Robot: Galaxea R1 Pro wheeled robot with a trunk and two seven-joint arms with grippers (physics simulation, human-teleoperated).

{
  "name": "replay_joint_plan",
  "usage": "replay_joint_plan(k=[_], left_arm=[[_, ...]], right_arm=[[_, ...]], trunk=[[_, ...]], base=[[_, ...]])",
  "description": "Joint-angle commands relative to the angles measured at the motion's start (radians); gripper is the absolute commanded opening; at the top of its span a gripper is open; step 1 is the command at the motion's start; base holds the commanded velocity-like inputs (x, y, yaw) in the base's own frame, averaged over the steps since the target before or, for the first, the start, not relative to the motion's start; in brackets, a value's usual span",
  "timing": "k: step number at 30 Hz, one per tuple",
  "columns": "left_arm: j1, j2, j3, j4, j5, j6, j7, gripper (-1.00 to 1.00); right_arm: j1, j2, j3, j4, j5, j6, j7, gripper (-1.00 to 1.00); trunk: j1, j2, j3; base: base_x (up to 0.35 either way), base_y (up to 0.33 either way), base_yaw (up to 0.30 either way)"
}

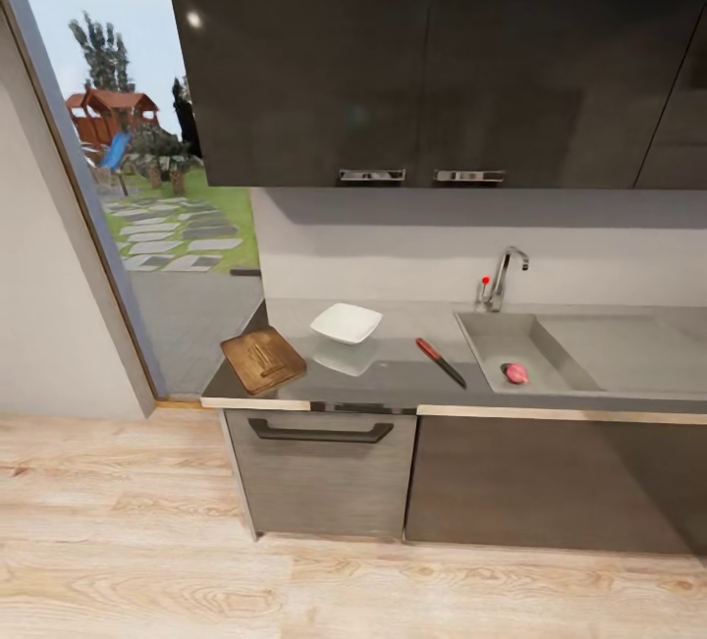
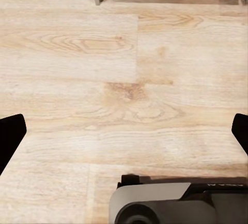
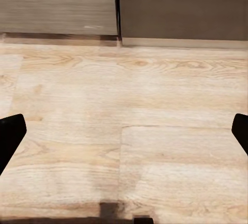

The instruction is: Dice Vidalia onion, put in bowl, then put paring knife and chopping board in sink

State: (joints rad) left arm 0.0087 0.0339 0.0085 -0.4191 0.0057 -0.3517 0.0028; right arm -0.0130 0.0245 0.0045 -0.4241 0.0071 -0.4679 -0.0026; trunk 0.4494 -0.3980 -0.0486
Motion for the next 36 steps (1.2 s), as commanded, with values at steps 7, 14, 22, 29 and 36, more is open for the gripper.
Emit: replay_joint_plan(k=[7, 14, 22, 29, 36], left_arm=[[0.0, 0.0, 0.001, -0.001, 0.001, -0.001, 0.0, 1.0], [0.0, 0.001, 0.001, -0.002, 0.0, -0.001, 0.0, 1.0], [0.0, 0.001, 0.001, -0.001, 0.001, -0.001, 0.0, 1.0], [0.0, 0.001, 0.0, -0.004, 0.0, -0.002, 0.0, 1.0], [0.0, 0.001, -0.001, -0.005, 0.002, -0.003, 0.0, 1.0]], right_arm=[[-0.001, 0.0, 0.0, 0.001, 0.001, -0.003, 0.0, 1.0], [-0.001, 0.0, 0.001, 0.001, 0.001, -0.003, 0.0, 1.0], [-0.001, 0.0, 0.002, 0.001, 0.001, -0.003, 0.0, 1.0], [-0.001, 0.0, 0.001, 0.001, 0.001, -0.003, 0.0, 1.0], [-0.001, 0.0, 0.001, 0.001, 0.001, -0.003, 0.0, 1.0]], trunk=[[0.001, -0.002, -0.002], [0.001, -0.002, -0.002], [0.001, -0.002, -0.002], [0.001, -0.002, -0.002], [0.001, -0.002, -0.002]], base=[[0.0, 0.0, 0.0], [0.0, 0.0, 0.0], [0.0, 0.0, 0.0], [0.0, 0.0, 0.0], [0.0, 0.0, 0.0]])
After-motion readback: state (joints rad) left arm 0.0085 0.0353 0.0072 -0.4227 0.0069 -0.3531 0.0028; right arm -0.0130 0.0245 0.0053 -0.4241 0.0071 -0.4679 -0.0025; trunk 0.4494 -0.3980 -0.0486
